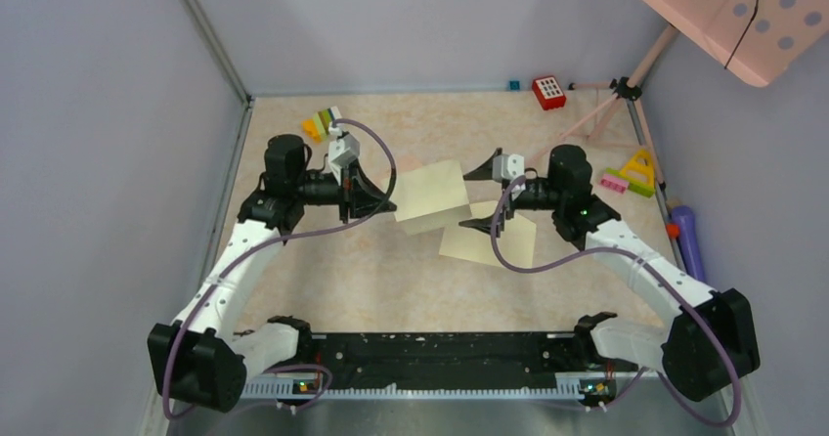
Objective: Place the letter into the envelope and seal it
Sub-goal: Fold the letter.
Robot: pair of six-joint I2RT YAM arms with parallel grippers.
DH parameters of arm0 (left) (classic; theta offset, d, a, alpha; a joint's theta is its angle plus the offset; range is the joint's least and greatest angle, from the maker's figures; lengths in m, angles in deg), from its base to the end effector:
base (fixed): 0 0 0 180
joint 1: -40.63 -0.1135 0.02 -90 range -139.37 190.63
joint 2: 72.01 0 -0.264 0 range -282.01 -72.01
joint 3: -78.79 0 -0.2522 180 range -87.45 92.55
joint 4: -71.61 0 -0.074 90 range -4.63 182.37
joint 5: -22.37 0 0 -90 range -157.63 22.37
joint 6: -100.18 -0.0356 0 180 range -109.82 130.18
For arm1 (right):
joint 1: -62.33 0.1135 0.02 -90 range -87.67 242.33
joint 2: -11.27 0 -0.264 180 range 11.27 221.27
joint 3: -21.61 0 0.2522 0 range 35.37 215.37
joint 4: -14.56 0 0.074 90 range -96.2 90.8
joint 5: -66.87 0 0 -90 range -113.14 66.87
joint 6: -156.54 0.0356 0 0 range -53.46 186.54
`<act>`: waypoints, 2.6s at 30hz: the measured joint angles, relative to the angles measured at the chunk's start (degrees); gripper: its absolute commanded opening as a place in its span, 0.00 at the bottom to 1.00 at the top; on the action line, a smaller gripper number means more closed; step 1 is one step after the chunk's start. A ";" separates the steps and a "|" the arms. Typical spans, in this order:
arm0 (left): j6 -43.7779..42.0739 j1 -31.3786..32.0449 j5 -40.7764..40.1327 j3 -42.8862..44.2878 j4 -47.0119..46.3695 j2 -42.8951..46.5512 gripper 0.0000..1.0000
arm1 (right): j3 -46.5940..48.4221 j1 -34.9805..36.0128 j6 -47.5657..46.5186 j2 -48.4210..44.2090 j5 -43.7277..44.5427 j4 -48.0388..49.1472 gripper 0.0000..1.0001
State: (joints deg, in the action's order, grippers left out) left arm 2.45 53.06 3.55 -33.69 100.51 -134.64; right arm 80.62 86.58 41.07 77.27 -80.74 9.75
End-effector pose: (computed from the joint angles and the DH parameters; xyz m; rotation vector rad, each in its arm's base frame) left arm 0.2154 -0.0820 0.3347 1.0801 1.5424 -1.2665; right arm 0.2193 0.1318 0.3050 -1.3256 1.1549 0.8687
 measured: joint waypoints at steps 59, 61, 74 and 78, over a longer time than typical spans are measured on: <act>-30.03 16.52 -21.75 17.49 23.10 -6.21 0.71 | -2.01 0.00 15.54 -2.08 -10.19 3.82 0.00; -30.49 17.27 -22.71 17.49 23.15 -6.32 0.58 | -2.01 0.00 15.50 -2.08 -10.01 3.82 0.00; -32.15 19.65 -25.68 17.49 23.82 -7.32 0.00 | -2.01 0.02 14.99 -2.08 -8.83 3.82 0.06; -32.24 19.96 -26.16 17.49 23.93 -7.41 0.00 | -1.99 0.00 12.96 -2.16 -8.20 2.47 0.76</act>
State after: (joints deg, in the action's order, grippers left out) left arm -29.79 73.02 -22.61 -16.21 124.44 -142.05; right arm 78.63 86.58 54.03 75.10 -88.94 12.22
